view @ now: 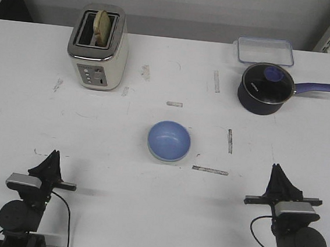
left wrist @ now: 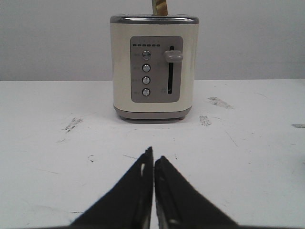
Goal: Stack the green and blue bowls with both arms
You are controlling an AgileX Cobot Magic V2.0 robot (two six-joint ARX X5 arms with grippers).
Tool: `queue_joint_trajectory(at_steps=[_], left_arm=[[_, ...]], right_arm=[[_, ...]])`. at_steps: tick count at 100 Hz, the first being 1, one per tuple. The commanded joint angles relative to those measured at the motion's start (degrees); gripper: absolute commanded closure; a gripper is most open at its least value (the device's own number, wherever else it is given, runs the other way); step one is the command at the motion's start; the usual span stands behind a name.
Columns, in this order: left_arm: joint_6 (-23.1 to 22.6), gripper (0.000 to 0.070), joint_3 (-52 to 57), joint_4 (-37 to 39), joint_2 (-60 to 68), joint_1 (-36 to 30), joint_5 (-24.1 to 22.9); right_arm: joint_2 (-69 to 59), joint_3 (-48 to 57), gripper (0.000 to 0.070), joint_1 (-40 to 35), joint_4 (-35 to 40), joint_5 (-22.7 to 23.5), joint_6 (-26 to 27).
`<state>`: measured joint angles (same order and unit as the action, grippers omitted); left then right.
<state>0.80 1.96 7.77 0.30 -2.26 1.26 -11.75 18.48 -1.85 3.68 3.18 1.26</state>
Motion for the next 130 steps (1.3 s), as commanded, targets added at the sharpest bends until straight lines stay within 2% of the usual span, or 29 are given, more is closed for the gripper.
queue_joint_trajectory(at_steps=[1,62,94,113,130], left_arm=[[-0.09,0.0699,-1.22,0.94,-0.11,0.02,-0.22],[-0.09,0.0699,-1.25,0.92,-0.11,0.02,-0.22],[-0.09,0.0699,-1.22,0.94,-0.11,0.02,-0.22],[-0.09,0.0699,-1.22,0.94,-0.11,0.02,-0.22],[-0.09,0.0699,-1.22,0.92,-0.11,0.02,-0.22]], right_arm=[[0.17,0.20,0.0687,-0.04,-0.66,-0.17,-0.46],[2.14,-0.98,0.0687,0.59,0.04,-1.01,-0.74],[10.01,-11.72,0.0687,0.77,-2.95,-1.68,-0.68],[11.67,-17.81,0.0687,0.81,-9.44,-1.70,-0.61],[11.67,-17.77,0.0687,0.81,-7.89,-2.12,-0.66]])
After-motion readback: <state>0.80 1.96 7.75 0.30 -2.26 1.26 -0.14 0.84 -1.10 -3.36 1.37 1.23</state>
